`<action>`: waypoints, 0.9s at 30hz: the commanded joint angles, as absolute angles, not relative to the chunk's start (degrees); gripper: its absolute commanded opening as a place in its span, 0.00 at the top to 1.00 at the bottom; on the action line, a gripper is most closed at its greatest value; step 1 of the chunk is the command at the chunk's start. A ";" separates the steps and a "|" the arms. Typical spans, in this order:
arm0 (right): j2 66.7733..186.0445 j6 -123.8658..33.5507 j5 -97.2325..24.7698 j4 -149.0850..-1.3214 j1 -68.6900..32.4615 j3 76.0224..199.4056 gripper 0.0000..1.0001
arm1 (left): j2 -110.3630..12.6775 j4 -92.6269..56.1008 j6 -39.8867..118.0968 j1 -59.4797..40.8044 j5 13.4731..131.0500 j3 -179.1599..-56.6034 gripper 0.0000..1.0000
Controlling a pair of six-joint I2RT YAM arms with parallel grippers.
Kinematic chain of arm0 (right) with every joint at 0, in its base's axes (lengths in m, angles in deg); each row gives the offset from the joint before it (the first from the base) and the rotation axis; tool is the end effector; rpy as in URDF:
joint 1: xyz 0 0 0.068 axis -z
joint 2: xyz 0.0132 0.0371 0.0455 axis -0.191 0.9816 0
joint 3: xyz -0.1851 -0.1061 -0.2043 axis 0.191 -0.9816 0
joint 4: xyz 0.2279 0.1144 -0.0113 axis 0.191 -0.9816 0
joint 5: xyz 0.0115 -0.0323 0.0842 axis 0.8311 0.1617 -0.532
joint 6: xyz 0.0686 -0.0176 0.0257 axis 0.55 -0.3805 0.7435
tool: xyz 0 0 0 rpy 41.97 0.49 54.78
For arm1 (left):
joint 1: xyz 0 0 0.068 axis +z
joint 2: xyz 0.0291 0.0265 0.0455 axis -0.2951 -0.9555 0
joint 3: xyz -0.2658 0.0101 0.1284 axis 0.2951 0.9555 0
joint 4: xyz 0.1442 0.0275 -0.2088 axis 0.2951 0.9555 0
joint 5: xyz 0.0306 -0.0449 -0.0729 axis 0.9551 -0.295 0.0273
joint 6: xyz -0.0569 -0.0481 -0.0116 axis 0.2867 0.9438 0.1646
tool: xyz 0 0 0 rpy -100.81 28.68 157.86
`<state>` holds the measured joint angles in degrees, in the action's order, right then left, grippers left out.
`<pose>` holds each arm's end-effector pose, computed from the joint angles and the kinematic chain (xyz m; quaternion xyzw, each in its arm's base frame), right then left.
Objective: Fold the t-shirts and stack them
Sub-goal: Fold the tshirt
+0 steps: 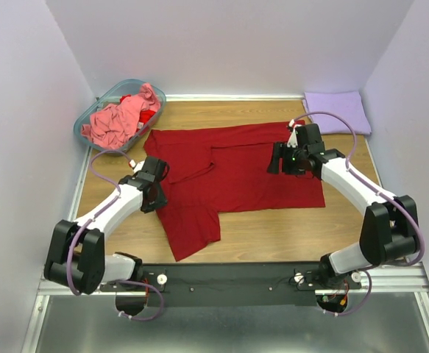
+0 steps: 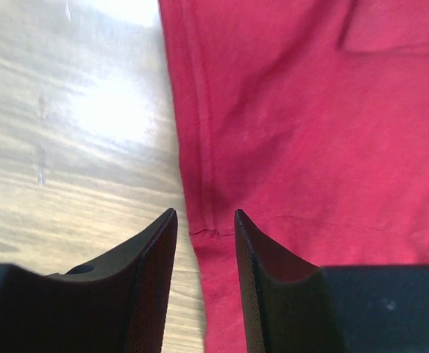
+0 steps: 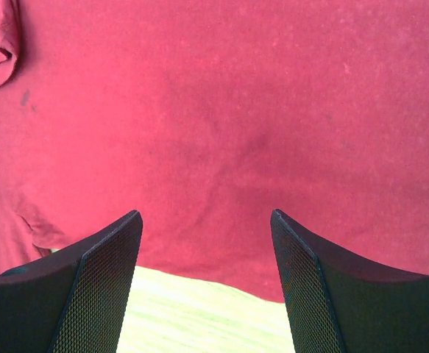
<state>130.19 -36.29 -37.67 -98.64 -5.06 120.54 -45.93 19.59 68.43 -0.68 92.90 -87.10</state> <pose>0.3062 0.0986 0.2419 -0.0299 0.9379 0.1640 0.3041 0.2156 -0.0550 0.1904 -0.2158 0.9500 -0.0059 0.2256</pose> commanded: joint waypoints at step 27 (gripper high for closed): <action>125.57 -35.71 -40.54 -96.85 -5.51 118.15 0.23 | -58.43 19.00 72.70 -2.61 95.64 -87.81 0.93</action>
